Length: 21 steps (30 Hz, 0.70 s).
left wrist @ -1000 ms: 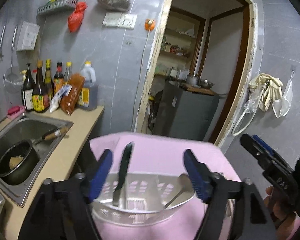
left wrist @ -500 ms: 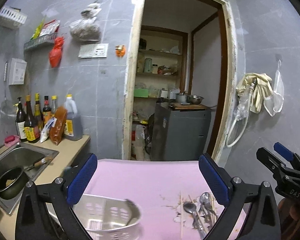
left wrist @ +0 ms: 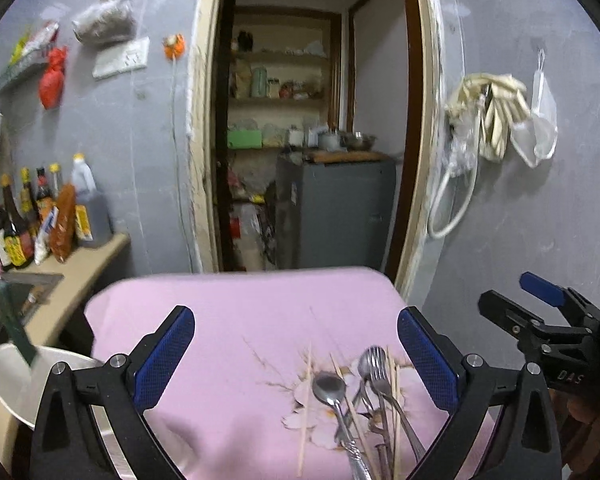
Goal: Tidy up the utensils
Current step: 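Move both grippers back to the utensil pile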
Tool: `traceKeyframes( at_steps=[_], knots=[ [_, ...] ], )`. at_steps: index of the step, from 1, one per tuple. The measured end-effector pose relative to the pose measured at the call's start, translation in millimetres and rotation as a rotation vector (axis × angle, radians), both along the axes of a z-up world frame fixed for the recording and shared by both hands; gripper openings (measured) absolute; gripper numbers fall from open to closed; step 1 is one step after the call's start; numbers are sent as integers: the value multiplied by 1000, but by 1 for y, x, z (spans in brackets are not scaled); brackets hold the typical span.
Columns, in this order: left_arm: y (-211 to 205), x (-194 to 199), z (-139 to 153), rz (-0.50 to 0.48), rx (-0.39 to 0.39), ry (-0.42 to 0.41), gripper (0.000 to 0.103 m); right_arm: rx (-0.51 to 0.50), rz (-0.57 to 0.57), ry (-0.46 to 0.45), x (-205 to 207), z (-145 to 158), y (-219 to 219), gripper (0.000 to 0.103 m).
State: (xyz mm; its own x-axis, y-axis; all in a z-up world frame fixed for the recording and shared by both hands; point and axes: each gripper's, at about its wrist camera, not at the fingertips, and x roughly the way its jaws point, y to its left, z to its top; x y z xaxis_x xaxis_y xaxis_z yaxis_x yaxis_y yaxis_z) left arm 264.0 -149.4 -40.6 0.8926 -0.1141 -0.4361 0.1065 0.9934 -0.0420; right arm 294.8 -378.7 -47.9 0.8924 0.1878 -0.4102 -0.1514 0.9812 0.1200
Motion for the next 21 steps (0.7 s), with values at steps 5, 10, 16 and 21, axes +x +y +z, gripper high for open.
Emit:
traceKeyframes(
  at_steps=[5,10,16,21],
  knots=[
    [-11,27,-28,20,2,104,93,30,53,99,27,-36,-5,82],
    [-18,58,-59,36,29,226,75,59,86,207,55,-72,-5,62],
    [-21,96,-95,31,23,392,55,94,182,308,82,-108,4,48],
    [-18,121,-117,-4,-2,505,39,106,251,363,95,-128,13,33]
  ],
)
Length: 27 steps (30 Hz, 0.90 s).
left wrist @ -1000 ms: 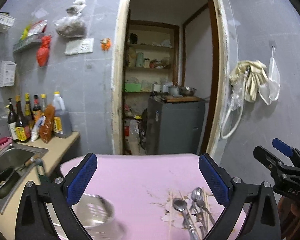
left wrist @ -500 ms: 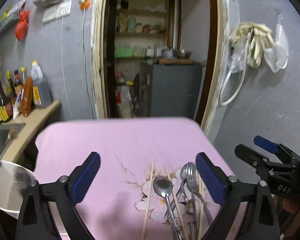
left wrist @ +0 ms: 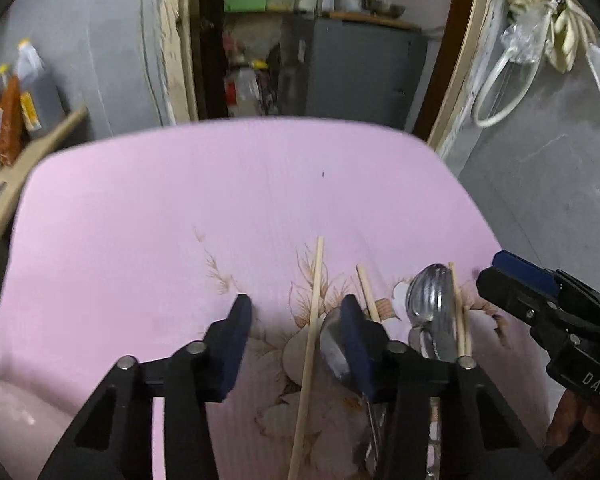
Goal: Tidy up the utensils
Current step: 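Move both grippers back to the utensil pile, then grasp a wooden chopstick with the left gripper while the right gripper grasps a fork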
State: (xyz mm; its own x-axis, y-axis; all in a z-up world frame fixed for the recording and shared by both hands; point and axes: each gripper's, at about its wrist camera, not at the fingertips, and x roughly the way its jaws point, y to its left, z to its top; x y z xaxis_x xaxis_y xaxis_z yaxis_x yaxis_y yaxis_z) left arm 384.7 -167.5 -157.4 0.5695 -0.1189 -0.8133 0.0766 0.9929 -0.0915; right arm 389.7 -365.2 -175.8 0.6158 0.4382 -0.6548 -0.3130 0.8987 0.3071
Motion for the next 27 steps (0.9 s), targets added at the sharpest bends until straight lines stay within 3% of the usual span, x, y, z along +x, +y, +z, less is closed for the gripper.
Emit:
traceKeyframes(
  at_steps=[7,15,20,22,24,27],
  knots=[
    [-3,17,-12,-48,-37,68,27,40,86,66,11,-13,7,20],
    [-19,30,-12,-124,63,80,26,61,160,126,19,-22,14,19],
    [-21,32,-8,-154,78,93,25,94,188,165,27,-26,18,19],
    [-21,34,-8,-160,86,92,21,111,199,178,29,-27,19,17],
    [-19,36,-7,-164,77,101,10,111,204,180,29,-28,21,17],
    [-15,40,-6,-158,56,127,6,121,197,169,28,-26,21,9]
  ],
)
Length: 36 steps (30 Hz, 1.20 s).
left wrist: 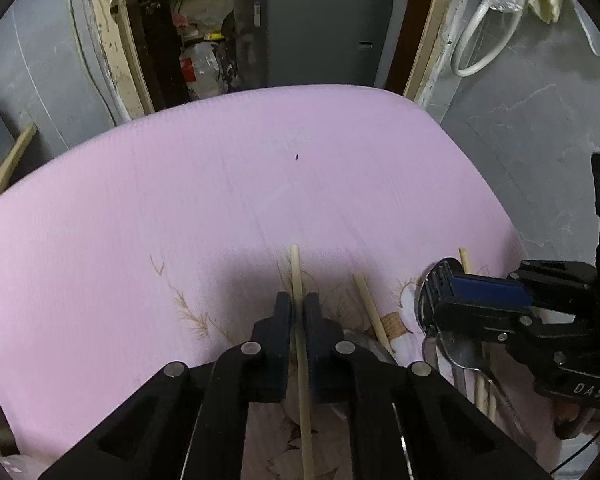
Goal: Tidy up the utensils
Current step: 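Grasp a wooden chopstick with the left gripper while the right gripper grasps a fork, then carry the chopstick and fork into the white basket and open both grippers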
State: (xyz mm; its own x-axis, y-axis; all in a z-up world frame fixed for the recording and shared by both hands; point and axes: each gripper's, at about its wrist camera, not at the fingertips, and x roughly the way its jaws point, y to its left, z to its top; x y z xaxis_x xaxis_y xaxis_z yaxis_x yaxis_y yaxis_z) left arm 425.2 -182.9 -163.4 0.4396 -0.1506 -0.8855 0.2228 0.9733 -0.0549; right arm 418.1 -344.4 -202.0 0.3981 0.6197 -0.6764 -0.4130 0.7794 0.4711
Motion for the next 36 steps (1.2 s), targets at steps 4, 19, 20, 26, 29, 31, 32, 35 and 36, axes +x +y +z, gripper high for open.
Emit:
traceKeyframes(
  at_steps=[4,19,20,26,29,31,32,35,36],
  knots=[
    [7,-2,4,32,-59,19,5,32,-36,5,-3,7,-7,2],
    [23,-55,51,29,-166,-85,5,-48,-136,-173,-60,68,-7,2],
    [23,-57,46,29,-166,-75,5,-48,-140,-170,-62,70,-8,2],
    [36,-71,55,35,-224,-107,5,-41,-214,-203,-80,83,-14,2],
    [38,-82,72,32,-248,-172,5,-33,-265,-256,-93,97,-16,2],
    [43,-88,88,39,-273,-230,5,-41,-297,-324,-104,115,-15,2],
    [47,-94,99,47,-290,-268,5,-48,-308,-351,-109,123,-12,2],
    [57,-108,125,66,-330,-361,5,-78,-342,-455,-124,154,0,2],
    [61,-112,133,73,-342,-386,5,-85,-350,-490,-128,165,5,2]
  ],
)
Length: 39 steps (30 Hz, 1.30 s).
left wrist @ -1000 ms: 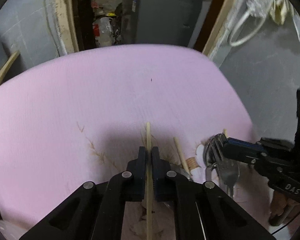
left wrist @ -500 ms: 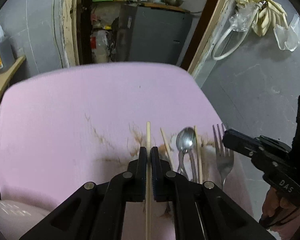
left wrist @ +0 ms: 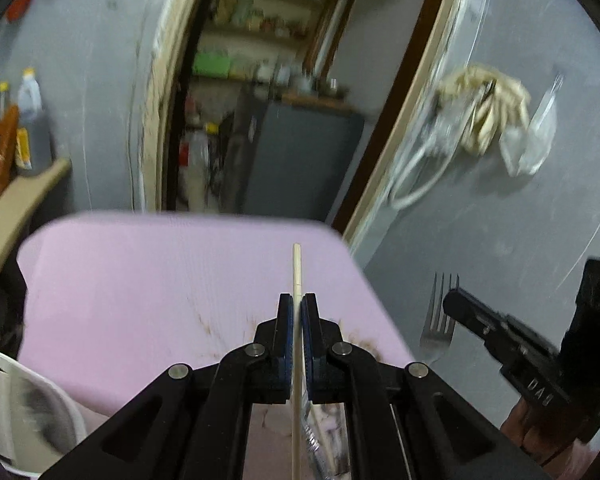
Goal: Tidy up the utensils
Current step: 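Carry the chopstick and fork into the white basket and open both grippers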
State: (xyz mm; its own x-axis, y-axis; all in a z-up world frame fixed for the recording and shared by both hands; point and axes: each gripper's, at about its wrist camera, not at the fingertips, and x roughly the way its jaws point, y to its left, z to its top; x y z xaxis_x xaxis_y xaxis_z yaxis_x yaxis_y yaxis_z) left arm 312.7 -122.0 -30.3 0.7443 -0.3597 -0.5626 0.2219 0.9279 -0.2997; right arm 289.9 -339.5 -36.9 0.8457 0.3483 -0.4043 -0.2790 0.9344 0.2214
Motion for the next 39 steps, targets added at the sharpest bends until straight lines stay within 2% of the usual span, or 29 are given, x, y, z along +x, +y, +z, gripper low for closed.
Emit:
traceKeyframes(
  at_steps=[5,8,12,16,23,28,33,39],
  knots=[
    [37,-21,52,67,-79,-133,5,-19,-30,-145,-16,54,32,2],
    [69,-30,77,103,-109,-186,5,-9,-26,-215,-20,80,55,2],
    [108,-41,99,163,-82,-248,5,11,-4,-279,-20,102,94,2],
    [152,-52,107,244,-52,-282,5,21,26,-328,-22,113,136,2],
    [226,-60,94,394,-60,-327,5,-72,50,-381,-28,100,201,2],
    [256,-57,72,447,-74,-366,5,-166,58,-397,-33,82,235,2],
    [261,-54,45,454,-70,-403,5,-261,70,-413,-39,64,257,2],
    [257,-60,14,465,-58,-434,5,-321,99,-410,-44,40,273,2]
  ],
)
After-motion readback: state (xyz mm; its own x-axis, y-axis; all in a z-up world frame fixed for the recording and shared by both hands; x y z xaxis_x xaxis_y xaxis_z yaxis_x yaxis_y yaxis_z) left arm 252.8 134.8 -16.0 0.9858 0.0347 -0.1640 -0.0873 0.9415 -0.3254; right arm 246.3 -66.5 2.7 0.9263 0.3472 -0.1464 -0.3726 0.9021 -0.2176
